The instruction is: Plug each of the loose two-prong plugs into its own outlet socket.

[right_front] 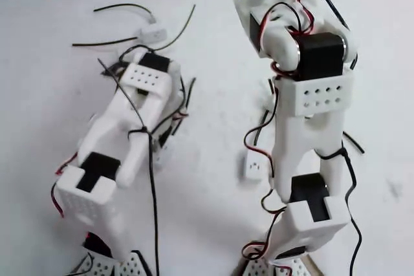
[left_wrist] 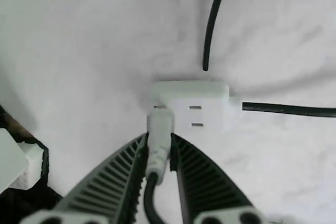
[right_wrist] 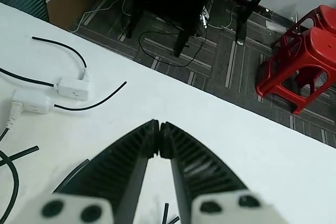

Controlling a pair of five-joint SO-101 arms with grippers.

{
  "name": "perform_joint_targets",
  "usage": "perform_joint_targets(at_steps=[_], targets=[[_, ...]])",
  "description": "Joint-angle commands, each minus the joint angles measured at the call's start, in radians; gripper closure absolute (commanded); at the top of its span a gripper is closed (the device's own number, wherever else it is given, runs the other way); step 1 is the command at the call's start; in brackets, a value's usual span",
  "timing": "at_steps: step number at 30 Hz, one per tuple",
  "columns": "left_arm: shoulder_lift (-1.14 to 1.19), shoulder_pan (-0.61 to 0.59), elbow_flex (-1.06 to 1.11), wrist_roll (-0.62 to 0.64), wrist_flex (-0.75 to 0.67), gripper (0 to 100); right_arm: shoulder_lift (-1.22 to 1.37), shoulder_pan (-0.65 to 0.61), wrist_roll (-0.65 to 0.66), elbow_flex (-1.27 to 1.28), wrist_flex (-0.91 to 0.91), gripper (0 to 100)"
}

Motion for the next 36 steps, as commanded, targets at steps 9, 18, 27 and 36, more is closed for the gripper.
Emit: perform_joint_targets(at_steps=[9, 18, 27, 36], targets=[[-0.008, 0.015, -0.043, 0.021, 0.011, 97, -0.012, -0.015, -0.003, -0.034, 0.001, 98.0], [-0.008, 0.016, -0.032, 0.06, 0.018, 97, -0.025, -0.021, -0.003, -0.035, 0.013, 98.0], [0.001, 0.013, 0.063, 0.058, -0.089, 97, -0.048, -0.013, -0.003, -0.031, 0.015, 98.0], [0.004, 0.016, 0.1, 0.058, -0.167, 97, -0.048, -0.013, -0.003, -0.032, 0.015, 98.0]])
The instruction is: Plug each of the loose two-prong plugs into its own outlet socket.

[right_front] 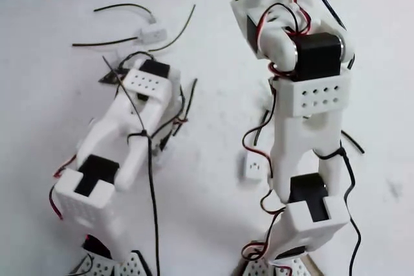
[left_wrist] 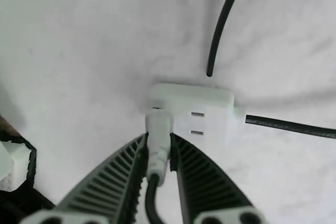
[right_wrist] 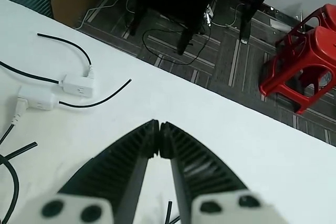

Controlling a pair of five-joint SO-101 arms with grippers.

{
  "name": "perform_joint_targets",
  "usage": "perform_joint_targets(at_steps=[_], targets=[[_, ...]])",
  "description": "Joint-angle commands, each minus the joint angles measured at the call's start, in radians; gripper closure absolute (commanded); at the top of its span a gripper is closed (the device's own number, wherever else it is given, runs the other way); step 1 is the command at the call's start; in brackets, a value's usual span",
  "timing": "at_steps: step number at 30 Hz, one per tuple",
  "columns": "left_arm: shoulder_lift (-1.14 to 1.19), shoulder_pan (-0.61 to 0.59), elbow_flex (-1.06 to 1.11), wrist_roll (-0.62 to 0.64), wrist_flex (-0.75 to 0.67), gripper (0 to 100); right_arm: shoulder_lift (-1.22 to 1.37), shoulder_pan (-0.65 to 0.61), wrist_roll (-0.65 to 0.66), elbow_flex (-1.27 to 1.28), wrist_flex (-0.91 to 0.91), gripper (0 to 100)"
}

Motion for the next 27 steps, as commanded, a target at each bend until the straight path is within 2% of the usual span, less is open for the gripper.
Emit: perform_joint_targets(at_steps=[1, 10, 16, 18, 23, 27], targets=[[0.001, 0.01, 0.017, 0.002, -0.094, 97, -0.048, 0.001, -0.003, -0.032, 0.002, 98.0], [0.102, 0.048, 0.041, 0.002, -0.31, 97, -0.048, 0.002, -0.003, -0.034, 0.002, 98.0], [0.145, 0.033, 0.041, -0.037, -0.367, 97, -0.048, 0.002, -0.003, -0.034, 0.002, 98.0], [0.15, 0.033, 0.041, -0.152, -0.367, 97, -0.048, 0.002, -0.003, -0.034, 0.002, 98.0], [0.114, 0.004, 0.02, -0.582, -0.374, 97, -0.068, 0.002, -0.003, -0.032, 0.002, 98.0], [0.048, -0.015, -0.012, -0.769, -0.376, 96, -0.085, 0.004, -0.003, -0.032, 0.015, 97.8]])
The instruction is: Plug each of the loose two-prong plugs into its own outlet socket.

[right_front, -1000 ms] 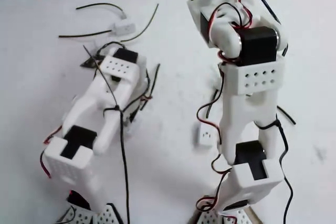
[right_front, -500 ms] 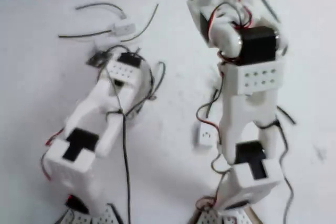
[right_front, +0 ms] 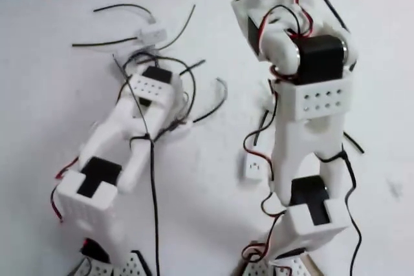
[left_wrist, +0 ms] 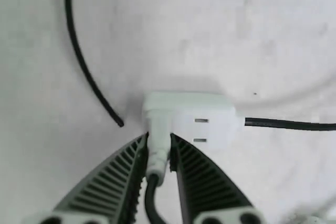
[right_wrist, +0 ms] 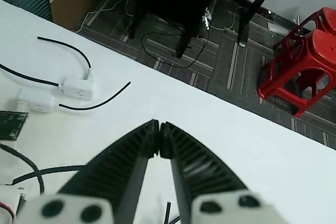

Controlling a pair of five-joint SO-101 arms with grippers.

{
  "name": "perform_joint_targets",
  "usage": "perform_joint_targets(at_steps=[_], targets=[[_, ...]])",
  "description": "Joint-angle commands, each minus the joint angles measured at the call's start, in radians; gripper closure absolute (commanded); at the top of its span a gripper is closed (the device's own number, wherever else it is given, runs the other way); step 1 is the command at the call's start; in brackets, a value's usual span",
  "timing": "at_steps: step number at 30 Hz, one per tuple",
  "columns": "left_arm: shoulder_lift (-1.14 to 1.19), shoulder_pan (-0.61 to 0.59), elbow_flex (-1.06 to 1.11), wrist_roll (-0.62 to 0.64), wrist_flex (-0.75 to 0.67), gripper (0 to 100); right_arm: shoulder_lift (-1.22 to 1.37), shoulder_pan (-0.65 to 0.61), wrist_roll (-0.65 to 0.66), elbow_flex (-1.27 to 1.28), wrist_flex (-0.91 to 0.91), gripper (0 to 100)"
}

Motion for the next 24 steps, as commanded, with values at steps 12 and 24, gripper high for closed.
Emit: perform_joint_targets(at_steps=[12, 24], targets=[[-0.312, -0.154, -0.031, -0.278, -0.011, 63, -0.048, 0.018, -0.003, -0.032, 0.001, 97.8], [-0.76, -0.453, -0.066, -0.471, 0.114, 63, 0.016, 0.024, -0.107, -0.026, -0.024, 88.9]])
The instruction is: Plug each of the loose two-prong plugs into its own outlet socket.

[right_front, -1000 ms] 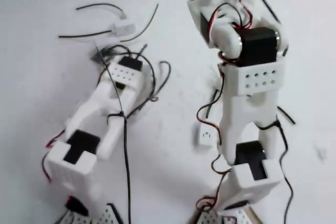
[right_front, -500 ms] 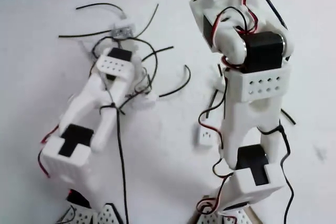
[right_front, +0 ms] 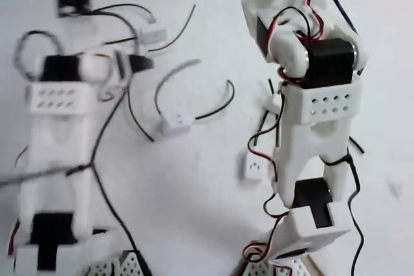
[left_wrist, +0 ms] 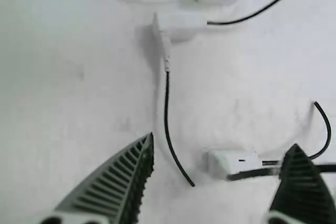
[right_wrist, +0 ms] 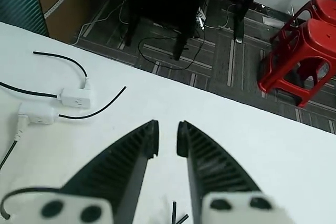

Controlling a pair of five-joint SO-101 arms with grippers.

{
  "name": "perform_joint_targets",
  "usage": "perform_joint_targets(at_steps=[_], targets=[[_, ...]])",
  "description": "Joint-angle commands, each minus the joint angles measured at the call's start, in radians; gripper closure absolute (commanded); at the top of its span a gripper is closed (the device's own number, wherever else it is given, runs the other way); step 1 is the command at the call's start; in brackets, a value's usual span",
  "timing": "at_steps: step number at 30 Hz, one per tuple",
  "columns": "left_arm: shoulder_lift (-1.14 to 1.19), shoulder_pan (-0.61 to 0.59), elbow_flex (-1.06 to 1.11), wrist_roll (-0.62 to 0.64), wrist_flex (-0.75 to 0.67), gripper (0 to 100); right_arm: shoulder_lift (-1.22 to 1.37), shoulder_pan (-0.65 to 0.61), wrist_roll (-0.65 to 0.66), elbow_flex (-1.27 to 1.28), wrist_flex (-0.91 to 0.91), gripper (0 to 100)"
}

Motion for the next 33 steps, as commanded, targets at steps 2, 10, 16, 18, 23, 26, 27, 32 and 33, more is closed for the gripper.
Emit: perform_joint_targets(at_steps=[2, 10, 16, 18, 23, 26, 27, 32, 33], targets=[[-0.166, -0.14, -0.043, -0.014, 0.04, 63, 0.062, -0.015, -0.025, -0.034, -0.025, 88.4], [-0.245, -0.266, -0.017, -0.015, 0.163, 63, 0.165, -0.13, -0.028, -0.089, 0.038, 85.9], [-0.245, -0.28, 0.14, -0.015, 0.143, 63, 0.197, -0.289, -0.02, -0.089, 0.117, 79.4], [-0.245, -0.28, 0.189, -0.014, 0.126, 63, 0.206, -0.315, 0.002, -0.089, 0.136, 79.4], [-0.246, -0.28, 0.311, -0.012, 0.041, 63, 0.24, -0.432, 0.37, -0.041, 0.269, 79.4], [-0.246, -0.277, 0.373, -0.009, -0.025, 63, 0.245, -0.455, 0.47, 0.048, 0.262, 79.4], [-0.246, -0.275, 0.393, -0.009, -0.046, 63, 0.249, -0.46, 0.509, 0.074, 0.262, 79.4], [-0.246, -0.28, 0.47, 0.04, -0.137, 63, 0.282, -0.46, 0.632, 0.143, 0.26, 79.4], [-0.246, -0.275, 0.482, 0.046, -0.152, 63, 0.295, -0.458, 0.651, 0.153, 0.26, 79.4]])
